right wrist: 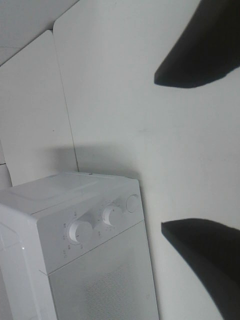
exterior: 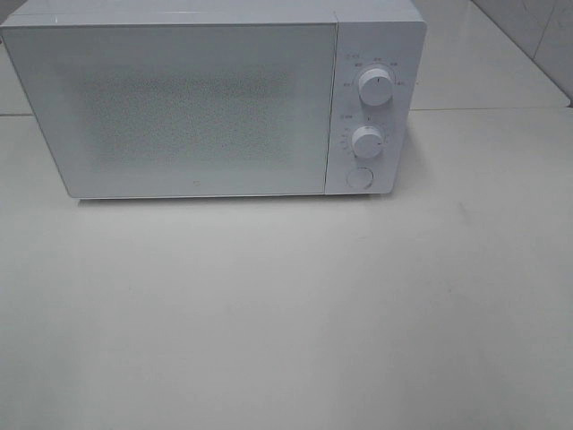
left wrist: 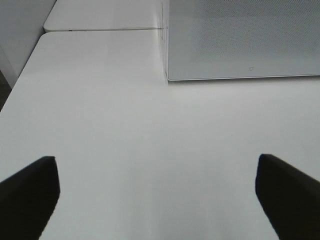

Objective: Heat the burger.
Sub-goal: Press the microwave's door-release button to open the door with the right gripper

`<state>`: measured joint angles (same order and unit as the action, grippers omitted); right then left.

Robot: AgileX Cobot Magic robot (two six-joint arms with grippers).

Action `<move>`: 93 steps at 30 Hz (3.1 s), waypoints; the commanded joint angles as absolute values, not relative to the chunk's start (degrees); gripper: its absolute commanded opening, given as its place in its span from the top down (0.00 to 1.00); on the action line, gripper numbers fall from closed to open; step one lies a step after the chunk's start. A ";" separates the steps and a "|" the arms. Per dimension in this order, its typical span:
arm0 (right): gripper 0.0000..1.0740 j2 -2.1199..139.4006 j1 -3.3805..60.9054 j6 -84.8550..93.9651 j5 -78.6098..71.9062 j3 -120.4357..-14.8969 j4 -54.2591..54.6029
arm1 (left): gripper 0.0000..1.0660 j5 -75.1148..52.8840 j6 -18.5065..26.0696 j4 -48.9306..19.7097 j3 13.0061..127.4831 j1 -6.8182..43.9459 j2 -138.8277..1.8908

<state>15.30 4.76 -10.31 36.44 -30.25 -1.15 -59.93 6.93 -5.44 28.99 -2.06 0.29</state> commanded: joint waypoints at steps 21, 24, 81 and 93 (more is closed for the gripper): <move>0.34 48.13 4.70 -10.94 -8.19 -25.27 -1.72 | 0.06 -59.42 7.16 -5.61 28.76 -2.06 1.55; 0.34 52.43 4.70 -10.94 -15.13 -23.61 -1.72 | 0.06 -59.42 7.16 -5.61 28.76 -2.06 1.55; 0.34 99.29 44.18 10.14 -66.92 -22.06 40.97 | 0.06 -59.42 7.16 -5.61 28.76 -2.06 1.55; 0.34 101.87 45.32 8.19 -62.40 -26.18 41.02 | 0.06 -59.42 7.16 -5.56 28.76 -2.06 1.55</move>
<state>101.47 45.32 8.94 -63.20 -25.61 41.25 -59.93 6.93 -5.44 28.99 -2.06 0.29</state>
